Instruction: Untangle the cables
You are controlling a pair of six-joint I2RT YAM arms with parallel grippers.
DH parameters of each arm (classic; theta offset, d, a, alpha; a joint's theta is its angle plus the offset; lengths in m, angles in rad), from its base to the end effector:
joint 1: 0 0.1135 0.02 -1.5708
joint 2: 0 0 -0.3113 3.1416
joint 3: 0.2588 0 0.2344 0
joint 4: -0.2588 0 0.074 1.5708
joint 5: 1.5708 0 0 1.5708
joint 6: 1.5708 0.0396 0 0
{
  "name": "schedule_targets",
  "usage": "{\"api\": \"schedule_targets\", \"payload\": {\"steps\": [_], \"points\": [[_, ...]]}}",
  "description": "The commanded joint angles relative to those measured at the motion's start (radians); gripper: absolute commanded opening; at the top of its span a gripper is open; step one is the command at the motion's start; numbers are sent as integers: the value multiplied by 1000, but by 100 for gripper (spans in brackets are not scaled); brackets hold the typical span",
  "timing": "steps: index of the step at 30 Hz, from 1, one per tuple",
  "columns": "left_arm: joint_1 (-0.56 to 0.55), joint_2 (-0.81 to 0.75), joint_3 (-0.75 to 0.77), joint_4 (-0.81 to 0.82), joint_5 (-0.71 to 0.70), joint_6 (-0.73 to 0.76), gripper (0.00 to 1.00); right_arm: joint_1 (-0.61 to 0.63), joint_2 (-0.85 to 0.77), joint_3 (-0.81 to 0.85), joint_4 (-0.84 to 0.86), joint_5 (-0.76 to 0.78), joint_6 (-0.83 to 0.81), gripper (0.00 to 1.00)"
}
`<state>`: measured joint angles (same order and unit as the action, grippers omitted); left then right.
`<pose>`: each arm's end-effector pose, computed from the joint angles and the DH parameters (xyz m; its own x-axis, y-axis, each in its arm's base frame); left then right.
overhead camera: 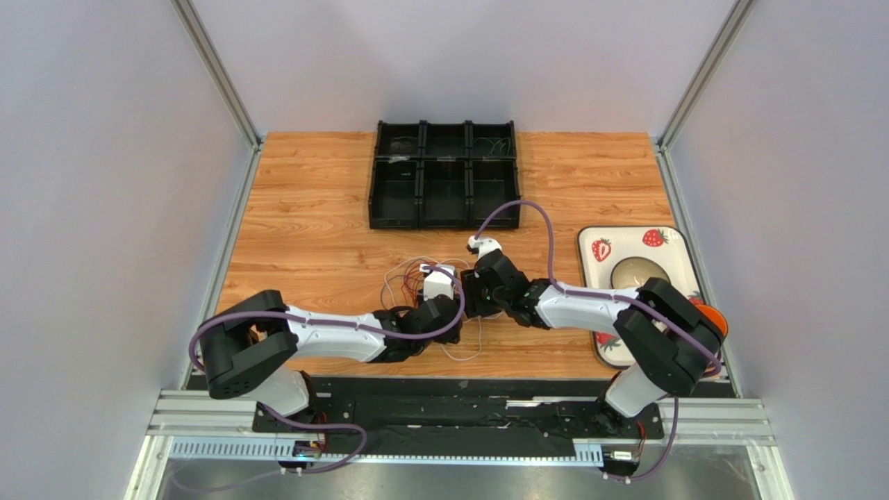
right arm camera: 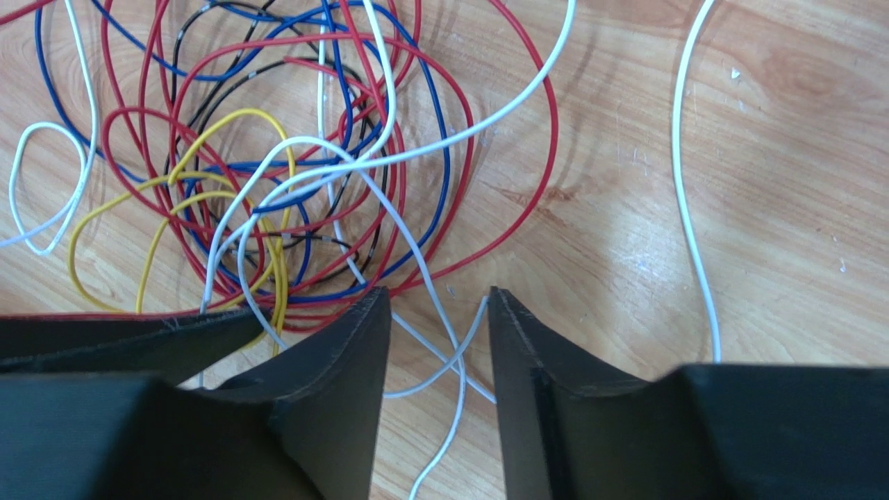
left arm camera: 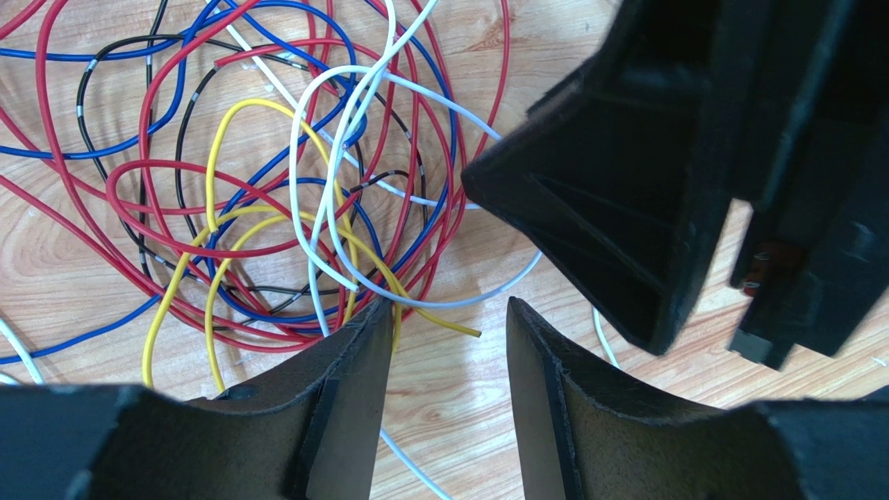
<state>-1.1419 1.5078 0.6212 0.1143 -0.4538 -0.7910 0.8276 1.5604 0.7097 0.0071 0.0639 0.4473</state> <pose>0.1275 -0.2371 0.2100 -0.6924 -0.0226 -0.7212 0.2766 0.9148 -0.2942 0.1959 0.2094 0.2092 -0.7612 -0.1903 -0.6200 -0.4180 0.8749 0.2445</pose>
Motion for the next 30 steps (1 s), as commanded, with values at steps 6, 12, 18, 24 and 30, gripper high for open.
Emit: {"api": "schedule_targets", "payload": {"steps": [6, 12, 18, 24, 30], "points": [[4, -9, -8, 36, -16, -28, 52, 15, 44, 77, -47, 63, -9, 16], [5, -17, -20, 42, -20, -36, 52, 28, 56, 93, -76, 68, -12, 0], [14, -6, -18, 38, -34, -53, 53, 33, -107, 169, -251, 118, -50, 0], [24, 43, 29, -24, -54, -77, 53, 33, -350, 342, -475, 194, -139, 0], [28, 42, 25, -33, -56, -94, 53, 33, -473, 482, -570, 247, -176, 0]]}}
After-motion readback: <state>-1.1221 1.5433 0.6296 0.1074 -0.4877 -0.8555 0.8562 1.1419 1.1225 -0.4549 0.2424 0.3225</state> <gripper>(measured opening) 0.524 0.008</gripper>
